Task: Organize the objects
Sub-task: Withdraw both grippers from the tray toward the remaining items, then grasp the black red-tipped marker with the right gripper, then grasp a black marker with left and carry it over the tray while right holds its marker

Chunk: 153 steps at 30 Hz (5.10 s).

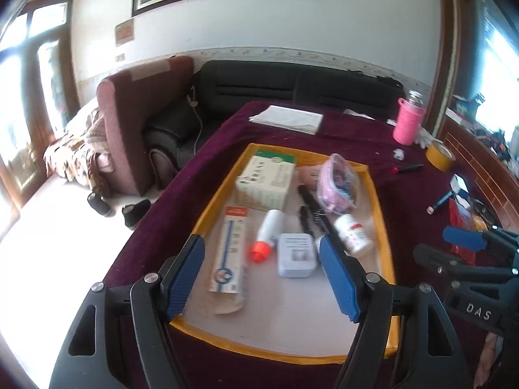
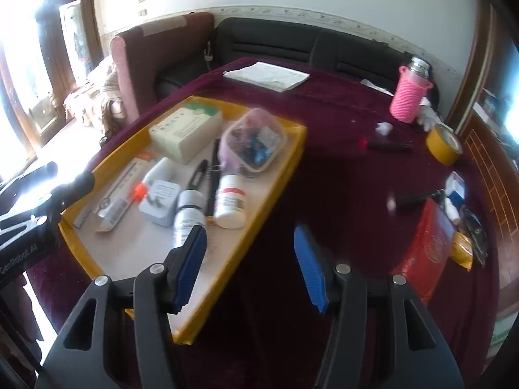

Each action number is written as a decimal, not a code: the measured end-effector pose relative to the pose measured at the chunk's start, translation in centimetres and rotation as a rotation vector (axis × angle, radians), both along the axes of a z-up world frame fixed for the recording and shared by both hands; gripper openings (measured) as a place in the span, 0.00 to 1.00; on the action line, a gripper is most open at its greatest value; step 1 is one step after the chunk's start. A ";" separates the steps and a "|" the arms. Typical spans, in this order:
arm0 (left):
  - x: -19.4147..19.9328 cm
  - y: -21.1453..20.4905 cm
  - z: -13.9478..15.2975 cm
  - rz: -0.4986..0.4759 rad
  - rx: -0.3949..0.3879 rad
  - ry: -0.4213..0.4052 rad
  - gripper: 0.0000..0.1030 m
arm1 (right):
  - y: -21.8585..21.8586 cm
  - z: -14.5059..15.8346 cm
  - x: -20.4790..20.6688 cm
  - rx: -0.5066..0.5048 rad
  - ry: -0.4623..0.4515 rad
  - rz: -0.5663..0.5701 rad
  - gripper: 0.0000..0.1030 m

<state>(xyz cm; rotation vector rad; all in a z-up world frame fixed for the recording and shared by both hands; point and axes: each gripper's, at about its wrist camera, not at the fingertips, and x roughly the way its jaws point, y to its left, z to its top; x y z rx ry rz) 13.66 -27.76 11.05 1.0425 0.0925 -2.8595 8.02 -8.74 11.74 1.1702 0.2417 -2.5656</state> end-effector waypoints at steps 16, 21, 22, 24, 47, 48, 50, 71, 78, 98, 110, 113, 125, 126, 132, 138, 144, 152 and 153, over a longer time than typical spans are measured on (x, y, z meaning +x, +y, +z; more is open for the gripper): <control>-0.6 13.6 2.1 -0.209 -0.109 -0.021 0.66 | 13.7 0.2 1.0 -0.040 0.035 -0.204 0.56; -1.3 17.5 1.9 -0.266 -0.140 -0.043 0.66 | 17.4 0.1 0.9 -0.034 0.047 -0.261 0.56; -1.4 18.0 1.8 -0.273 -0.144 -0.046 0.66 | 18.1 0.0 0.9 -0.029 0.051 -0.274 0.56; -1.7 19.6 1.5 -0.299 -0.151 -0.057 0.66 | 19.4 -0.1 0.9 -0.027 0.052 -0.293 0.56; -13.0 30.9 -2.9 -0.449 0.011 -0.191 0.65 | 39.2 -3.4 2.0 -0.183 -0.067 -0.664 0.56; -13.9 30.8 -2.9 -0.459 0.015 -0.177 0.65 | 39.6 -3.5 2.1 -0.184 -0.071 -0.669 0.56; -16.1 30.6 -3.1 -0.473 -0.036 -0.144 0.65 | 40.3 -3.7 2.0 -0.187 -0.080 -0.675 0.56; -22.9 35.9 -8.9 -0.692 -0.135 -0.266 0.20 | 38.6 -5.5 -2.5 -0.190 -0.176 -0.669 0.56; -18.1 32.1 -5.7 -0.677 0.022 -0.300 0.11 | 36.9 -3.4 -2.9 -0.182 -0.150 -0.640 0.56; -7.8 14.6 -3.8 -0.528 0.390 -0.210 0.11 | 22.5 -6.0 -29.2 -0.567 -0.457 -0.532 0.56; -8.4 11.8 -4.0 -0.499 0.463 -0.162 0.11 | 15.9 -7.3 -33.1 -0.069 -0.399 -0.583 0.13; -8.3 12.3 -3.9 -0.489 0.422 -0.174 0.13 | 17.1 -7.3 -30.6 -0.105 -0.431 -0.550 0.12; -9.8 19.2 -4.6 -0.470 0.064 -0.230 0.44 | 19.3 -7.2 -13.8 -0.243 -0.519 -0.292 0.12; -10.0 19.8 -5.0 -0.467 0.043 -0.246 0.44 | 19.6 -7.4 -12.7 -0.292 -0.541 -0.276 0.12; -11.8 22.8 -7.6 -0.443 -0.055 -0.314 0.44 | 20.5 -7.7 -9.9 -0.375 -0.524 -0.243 0.12; -11.7 23.8 -9.0 -0.442 -0.061 -0.312 0.24 | 20.6 -7.8 -9.1 -0.360 -0.471 -0.218 0.12; -11.2 21.5 -8.5 -0.447 0.133 -0.322 0.11 | 19.8 -7.6 -9.0 -0.305 -0.425 -0.228 0.12; -8.0 19.8 -5.1 -0.429 0.193 -0.221 0.11 | 19.4 -7.4 -8.3 -0.323 -0.396 -0.256 0.12; -7.6 19.5 -4.7 -0.427 0.191 -0.206 0.11 | 19.5 -7.3 -8.1 -0.337 -0.397 -0.253 0.12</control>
